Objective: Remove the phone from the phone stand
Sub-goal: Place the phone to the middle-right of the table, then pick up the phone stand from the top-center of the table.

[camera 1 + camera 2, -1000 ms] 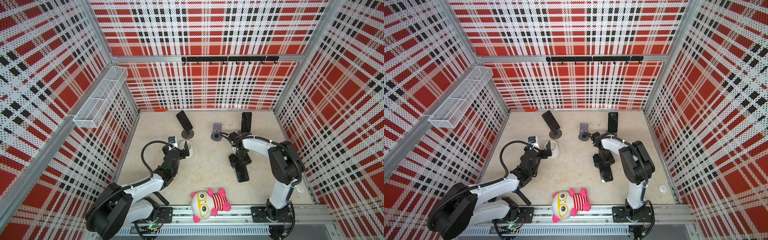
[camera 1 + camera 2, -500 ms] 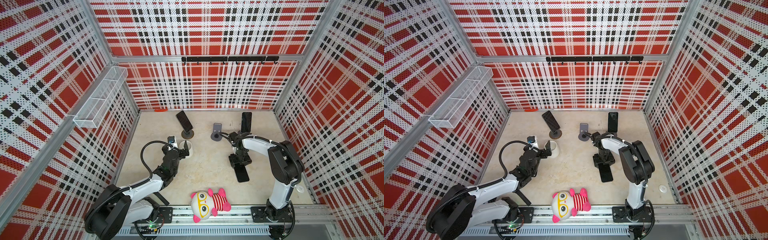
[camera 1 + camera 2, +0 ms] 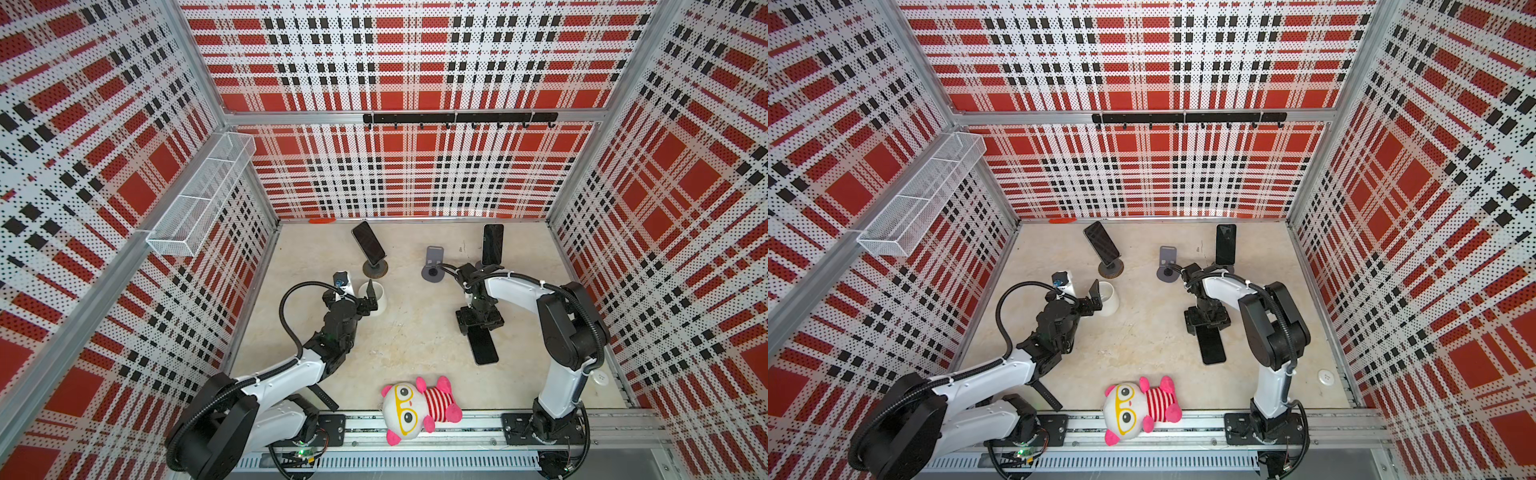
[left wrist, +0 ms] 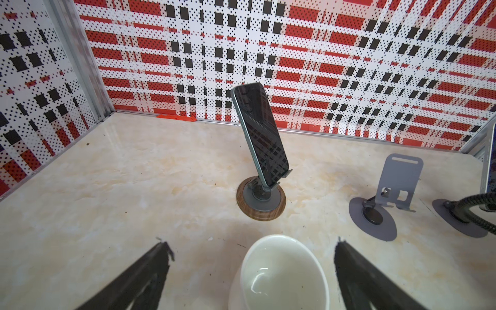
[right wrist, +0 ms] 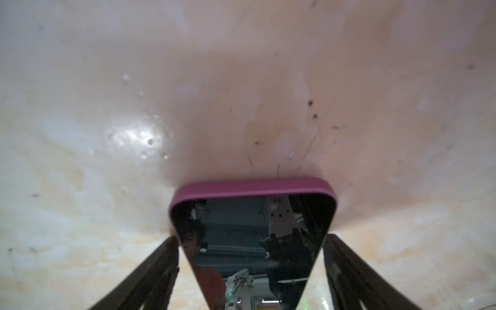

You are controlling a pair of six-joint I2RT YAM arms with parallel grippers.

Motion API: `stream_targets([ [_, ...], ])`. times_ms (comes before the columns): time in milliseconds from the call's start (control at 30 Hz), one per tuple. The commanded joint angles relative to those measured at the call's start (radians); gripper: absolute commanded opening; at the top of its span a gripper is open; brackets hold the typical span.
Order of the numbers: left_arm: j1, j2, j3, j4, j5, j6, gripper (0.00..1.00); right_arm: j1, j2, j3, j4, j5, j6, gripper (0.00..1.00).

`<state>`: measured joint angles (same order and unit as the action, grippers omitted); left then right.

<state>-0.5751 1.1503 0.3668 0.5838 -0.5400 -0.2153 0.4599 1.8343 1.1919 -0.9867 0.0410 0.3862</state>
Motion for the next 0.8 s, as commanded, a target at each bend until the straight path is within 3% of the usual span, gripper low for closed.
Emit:
stream_targets([
  [0,-0.005,-0.029,-0.013,0.013,-0.029,0.017,0.98,-0.001,-0.095,0.010,0.041,0.003,0.032,0.88],
  [333,-0.005,-0.052,-0.025,0.012,-0.039,0.015,0.98,0.000,-0.338,0.049,0.191,0.058,0.070,0.89],
  [767,-0.007,-0.086,-0.011,0.014,-0.012,-0.010,0.98,0.006,-0.687,-0.174,0.663,0.140,0.083,0.88],
])
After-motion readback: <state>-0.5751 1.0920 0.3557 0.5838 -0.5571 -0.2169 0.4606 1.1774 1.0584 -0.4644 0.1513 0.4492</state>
